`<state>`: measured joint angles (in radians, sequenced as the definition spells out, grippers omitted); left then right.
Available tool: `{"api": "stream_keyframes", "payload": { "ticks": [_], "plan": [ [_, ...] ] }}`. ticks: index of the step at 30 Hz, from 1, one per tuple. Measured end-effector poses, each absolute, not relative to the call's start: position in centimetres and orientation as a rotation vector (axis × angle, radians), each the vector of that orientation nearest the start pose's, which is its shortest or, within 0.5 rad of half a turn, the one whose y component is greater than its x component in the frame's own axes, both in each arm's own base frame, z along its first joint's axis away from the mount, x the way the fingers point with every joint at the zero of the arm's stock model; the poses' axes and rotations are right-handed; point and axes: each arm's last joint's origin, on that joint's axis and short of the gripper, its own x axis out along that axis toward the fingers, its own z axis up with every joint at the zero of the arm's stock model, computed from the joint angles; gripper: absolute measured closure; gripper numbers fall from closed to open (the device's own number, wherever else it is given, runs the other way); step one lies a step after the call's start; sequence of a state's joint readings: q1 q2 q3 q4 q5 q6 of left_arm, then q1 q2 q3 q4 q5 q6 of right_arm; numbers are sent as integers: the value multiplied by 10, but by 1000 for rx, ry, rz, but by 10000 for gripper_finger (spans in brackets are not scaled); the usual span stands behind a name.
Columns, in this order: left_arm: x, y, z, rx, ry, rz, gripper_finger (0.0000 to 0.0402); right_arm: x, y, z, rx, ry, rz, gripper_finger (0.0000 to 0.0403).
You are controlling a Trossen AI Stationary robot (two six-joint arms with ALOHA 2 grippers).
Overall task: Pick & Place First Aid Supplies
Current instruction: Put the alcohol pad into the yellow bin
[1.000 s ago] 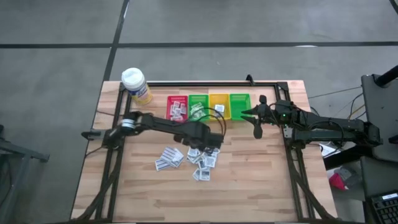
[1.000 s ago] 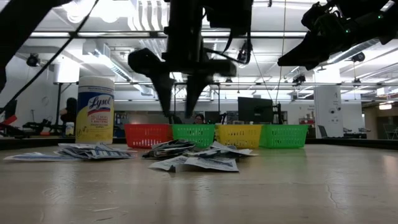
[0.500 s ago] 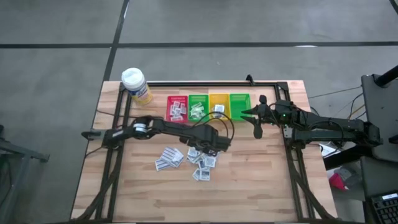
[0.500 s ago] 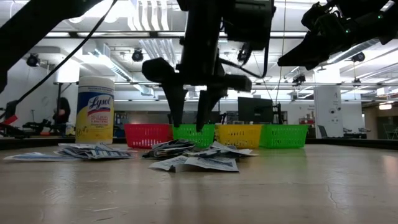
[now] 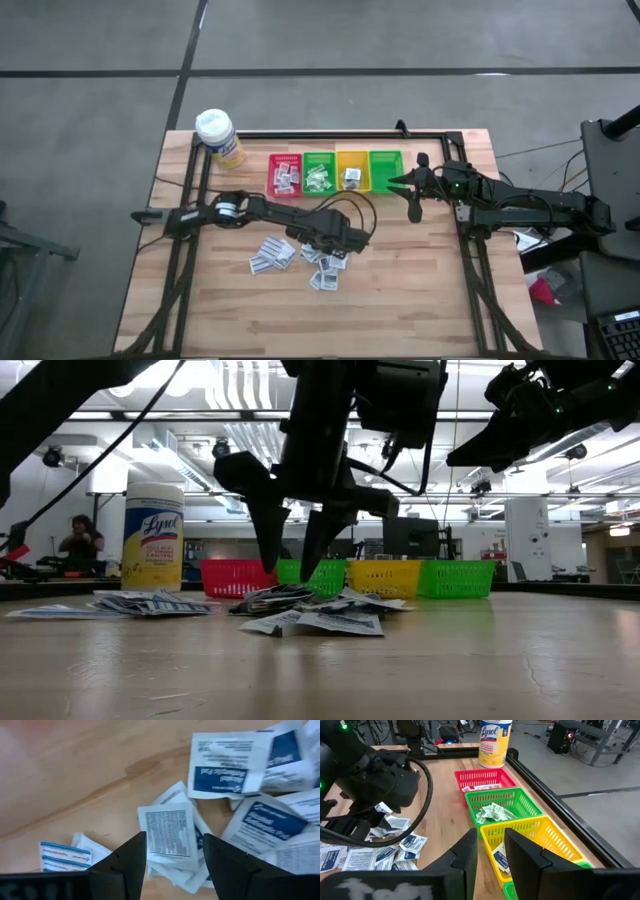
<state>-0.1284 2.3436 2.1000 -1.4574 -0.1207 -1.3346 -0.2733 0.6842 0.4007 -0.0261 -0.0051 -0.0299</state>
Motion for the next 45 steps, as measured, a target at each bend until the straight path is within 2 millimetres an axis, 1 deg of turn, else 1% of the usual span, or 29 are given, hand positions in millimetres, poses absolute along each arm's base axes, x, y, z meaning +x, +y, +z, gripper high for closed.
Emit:
{"api": "stream_keyframes", "payload": {
  "ticks": [8, 16, 23, 30, 45],
  "plan": [
    [440, -54, 188, -784, 1381, 1091, 211, 154, -43, 230, 14, 311, -261, 298],
    [440, -54, 185, -804, 1366, 1106, 211, 154, -43, 230, 14, 311, -262, 309],
    [440, -54, 186, -819, 1356, 1120, 211, 154, -43, 230, 14, 311, -262, 304],
    [435, -53, 187, -802, 1384, 1160, 211, 154, -43, 230, 15, 311, -262, 296],
    [435, -54, 188, -813, 1384, 1161, 211, 154, -43, 230, 15, 311, -262, 309]
  ]
}}
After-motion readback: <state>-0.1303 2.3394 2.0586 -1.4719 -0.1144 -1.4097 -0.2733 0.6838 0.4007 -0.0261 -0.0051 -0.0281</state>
